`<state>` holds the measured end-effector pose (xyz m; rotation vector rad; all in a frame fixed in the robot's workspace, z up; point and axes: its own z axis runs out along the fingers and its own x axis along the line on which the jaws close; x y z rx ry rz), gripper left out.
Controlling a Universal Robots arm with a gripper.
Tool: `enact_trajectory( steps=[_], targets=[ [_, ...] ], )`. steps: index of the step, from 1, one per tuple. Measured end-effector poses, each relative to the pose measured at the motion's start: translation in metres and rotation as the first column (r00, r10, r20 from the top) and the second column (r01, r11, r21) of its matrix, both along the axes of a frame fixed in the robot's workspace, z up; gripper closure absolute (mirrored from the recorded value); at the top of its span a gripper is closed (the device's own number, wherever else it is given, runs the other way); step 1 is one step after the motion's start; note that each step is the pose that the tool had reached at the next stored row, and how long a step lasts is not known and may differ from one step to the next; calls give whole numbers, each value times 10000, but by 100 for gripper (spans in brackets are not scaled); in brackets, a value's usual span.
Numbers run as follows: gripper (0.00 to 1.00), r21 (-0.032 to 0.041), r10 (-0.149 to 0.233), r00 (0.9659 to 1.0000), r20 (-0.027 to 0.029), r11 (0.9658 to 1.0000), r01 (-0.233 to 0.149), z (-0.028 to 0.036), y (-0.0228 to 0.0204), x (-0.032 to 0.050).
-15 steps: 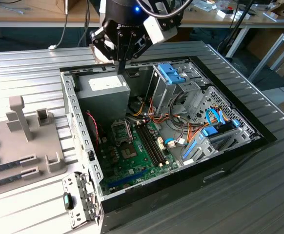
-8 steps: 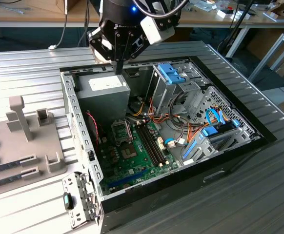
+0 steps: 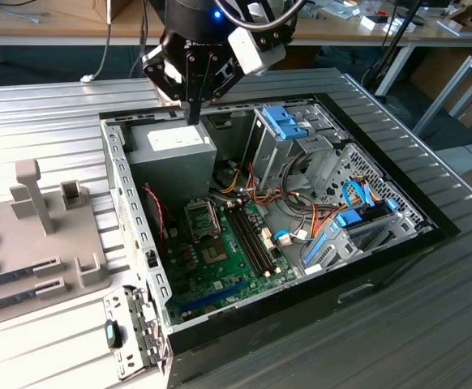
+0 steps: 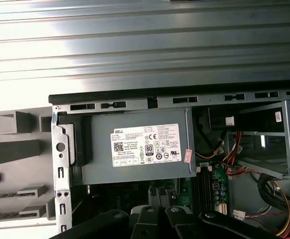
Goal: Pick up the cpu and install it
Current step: 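Reach for the cpu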
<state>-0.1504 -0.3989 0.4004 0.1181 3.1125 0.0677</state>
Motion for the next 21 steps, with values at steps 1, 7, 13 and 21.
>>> enact_trajectory(
  steps=[1, 7, 13, 21],
  targets=[
    [90, 0, 0, 10000, 0, 10000, 0, 0, 0, -5],
    [90, 0, 1, 10000, 0, 10000, -1, 0, 0, -34],
    [90, 0, 1, 10000, 0, 10000, -1, 0, 0, -58],
    [90, 0, 1, 10000, 0, 10000, -1, 0, 0, -87]
  ],
)
